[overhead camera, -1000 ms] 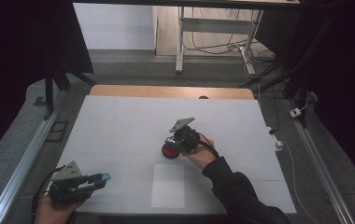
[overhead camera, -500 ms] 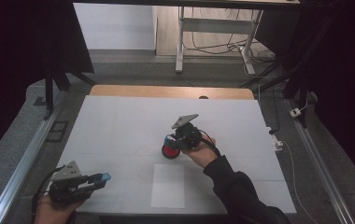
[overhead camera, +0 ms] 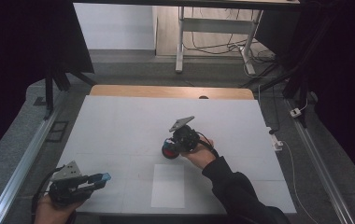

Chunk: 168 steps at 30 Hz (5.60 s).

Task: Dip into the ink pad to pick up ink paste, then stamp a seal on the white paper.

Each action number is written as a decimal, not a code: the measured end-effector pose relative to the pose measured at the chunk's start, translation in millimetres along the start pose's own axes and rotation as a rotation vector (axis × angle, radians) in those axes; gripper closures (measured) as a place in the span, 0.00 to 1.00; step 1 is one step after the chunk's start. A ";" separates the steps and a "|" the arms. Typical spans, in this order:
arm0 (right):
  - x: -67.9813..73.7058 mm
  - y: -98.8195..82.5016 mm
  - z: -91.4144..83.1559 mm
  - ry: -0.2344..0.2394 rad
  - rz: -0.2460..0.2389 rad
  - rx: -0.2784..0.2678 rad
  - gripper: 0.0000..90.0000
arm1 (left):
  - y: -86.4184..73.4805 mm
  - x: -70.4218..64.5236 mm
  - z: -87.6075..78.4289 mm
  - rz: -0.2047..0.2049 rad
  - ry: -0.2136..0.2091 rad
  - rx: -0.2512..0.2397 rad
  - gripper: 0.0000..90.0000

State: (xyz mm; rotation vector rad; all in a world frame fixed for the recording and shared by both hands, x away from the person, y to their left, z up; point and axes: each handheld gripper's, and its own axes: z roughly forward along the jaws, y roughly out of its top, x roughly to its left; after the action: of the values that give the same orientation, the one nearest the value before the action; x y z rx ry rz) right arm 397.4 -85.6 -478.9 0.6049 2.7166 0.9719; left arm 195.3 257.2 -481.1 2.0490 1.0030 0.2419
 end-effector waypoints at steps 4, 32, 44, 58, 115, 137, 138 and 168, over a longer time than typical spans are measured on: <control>-0.2 -1.3 1.8 0.001 0.009 -0.002 0.78 | 0.1 -0.2 0.3 0.000 0.001 0.002 0.76; -11.7 -7.5 4.6 0.059 0.095 -0.046 0.79 | 0.5 -0.3 1.0 -0.001 0.000 0.007 0.76; 7.6 -1.8 5.6 -0.045 -0.036 -0.015 0.79 | 0.8 -0.3 1.3 0.002 -0.004 0.009 0.76; 3.3 -3.6 4.1 -0.018 0.011 -0.029 0.78 | 1.9 1.3 3.3 -0.010 -0.008 0.028 0.76; 40.4 0.3 -63.5 0.145 -0.049 -0.193 0.77 | 1.8 0.7 2.0 0.005 -0.031 0.016 0.76; 58.5 -16.6 -92.2 0.182 -0.081 -0.248 0.77 | 1.4 1.4 1.1 -0.001 -0.042 0.007 0.76; 58.9 -17.4 -92.9 0.186 -0.080 -0.251 0.77 | 1.5 1.4 1.1 0.002 -0.041 0.007 0.76; 64.2 -35.1 -67.0 0.165 -0.121 -0.143 0.78 | 1.4 1.1 1.1 0.006 -0.046 0.008 0.76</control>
State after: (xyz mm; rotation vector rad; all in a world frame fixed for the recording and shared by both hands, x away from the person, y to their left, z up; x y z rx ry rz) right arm 308.0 -119.8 -452.9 0.3443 2.7539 1.2213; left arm 197.4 256.8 -480.9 2.0561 0.9710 0.1934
